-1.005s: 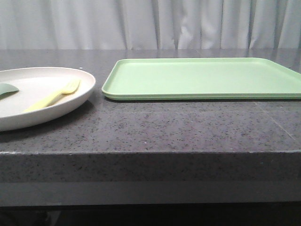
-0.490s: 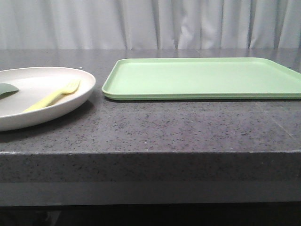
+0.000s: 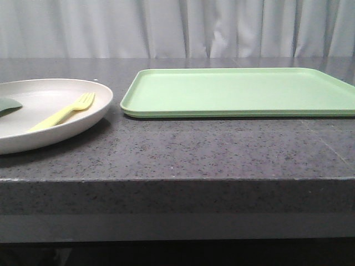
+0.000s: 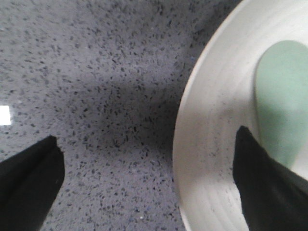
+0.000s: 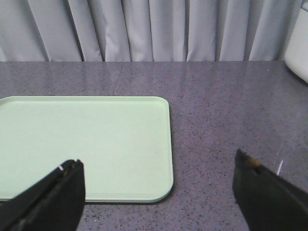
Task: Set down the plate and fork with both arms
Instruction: 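Grasp the white plate rim with the left gripper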
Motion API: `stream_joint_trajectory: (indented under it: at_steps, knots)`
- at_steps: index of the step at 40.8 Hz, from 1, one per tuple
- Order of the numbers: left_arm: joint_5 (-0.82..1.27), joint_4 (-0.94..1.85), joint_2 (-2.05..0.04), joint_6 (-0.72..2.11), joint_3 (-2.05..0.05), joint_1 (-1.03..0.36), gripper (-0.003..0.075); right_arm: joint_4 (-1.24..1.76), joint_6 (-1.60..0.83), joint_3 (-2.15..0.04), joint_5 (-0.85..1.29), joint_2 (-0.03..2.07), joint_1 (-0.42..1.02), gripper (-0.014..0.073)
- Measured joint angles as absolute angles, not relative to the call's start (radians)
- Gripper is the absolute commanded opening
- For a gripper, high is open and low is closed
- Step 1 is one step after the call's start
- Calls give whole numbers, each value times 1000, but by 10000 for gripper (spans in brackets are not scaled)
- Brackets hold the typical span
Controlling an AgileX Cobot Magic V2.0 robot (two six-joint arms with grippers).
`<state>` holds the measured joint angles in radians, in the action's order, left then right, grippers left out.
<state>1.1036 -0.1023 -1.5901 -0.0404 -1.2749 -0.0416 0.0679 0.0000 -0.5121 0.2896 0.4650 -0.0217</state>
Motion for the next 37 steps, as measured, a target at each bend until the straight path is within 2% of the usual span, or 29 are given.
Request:
stream_joint_trajectory:
  at_steps: [18, 21, 26, 37]
  knots:
    - [1104, -60, -1645, -39, -1287, -38, 671, 68, 0, -512, 290, 465, -22, 643]
    - [1104, -60, -1647, -39, -1287, -37, 636, 68, 0, -512, 290, 465, -22, 643]
    - [1104, -45, -1649, -39, -1287, -37, 483, 68, 0, -512, 290, 465, -22, 643]
    - [1099, 15, -1655, -39, -1287, -39, 15, 68, 0, -512, 290, 465, -22, 643]
